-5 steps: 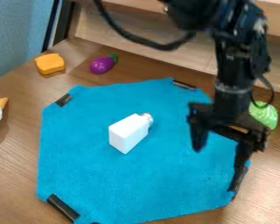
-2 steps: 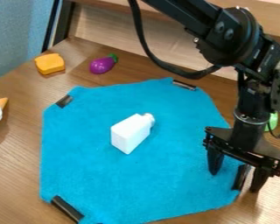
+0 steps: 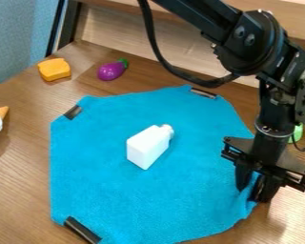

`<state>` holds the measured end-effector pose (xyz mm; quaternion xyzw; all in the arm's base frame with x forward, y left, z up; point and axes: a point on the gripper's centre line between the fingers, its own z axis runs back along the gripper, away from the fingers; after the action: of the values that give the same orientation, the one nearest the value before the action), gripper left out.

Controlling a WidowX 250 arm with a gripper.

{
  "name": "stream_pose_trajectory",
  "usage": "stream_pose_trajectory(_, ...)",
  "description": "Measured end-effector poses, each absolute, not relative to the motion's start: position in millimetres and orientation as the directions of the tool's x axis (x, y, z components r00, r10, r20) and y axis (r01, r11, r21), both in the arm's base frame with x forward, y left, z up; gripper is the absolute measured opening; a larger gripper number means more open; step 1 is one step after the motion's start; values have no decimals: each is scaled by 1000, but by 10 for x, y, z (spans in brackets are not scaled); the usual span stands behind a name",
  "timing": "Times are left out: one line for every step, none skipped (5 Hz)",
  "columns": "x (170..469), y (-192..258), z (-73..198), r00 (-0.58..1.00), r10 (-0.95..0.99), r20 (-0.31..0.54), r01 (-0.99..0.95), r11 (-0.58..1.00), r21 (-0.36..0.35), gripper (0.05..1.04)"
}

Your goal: Fold the cloth from right to left

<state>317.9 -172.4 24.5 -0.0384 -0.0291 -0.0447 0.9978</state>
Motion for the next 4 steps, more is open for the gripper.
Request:
stream_pose_trajectory(3128, -1752, 266, 992, -120, 43, 124, 988, -97, 206)
stream_pose_trajectory(3080, -1723, 471, 983, -179, 31, 182, 973, -145, 93)
stream_pose_trajectory(3148, -1477, 837, 973, -231, 31, 233, 957, -173, 68)
stream_pose_trajectory(3202, -1098, 1161, 970, -239, 50, 244, 946, -216, 68)
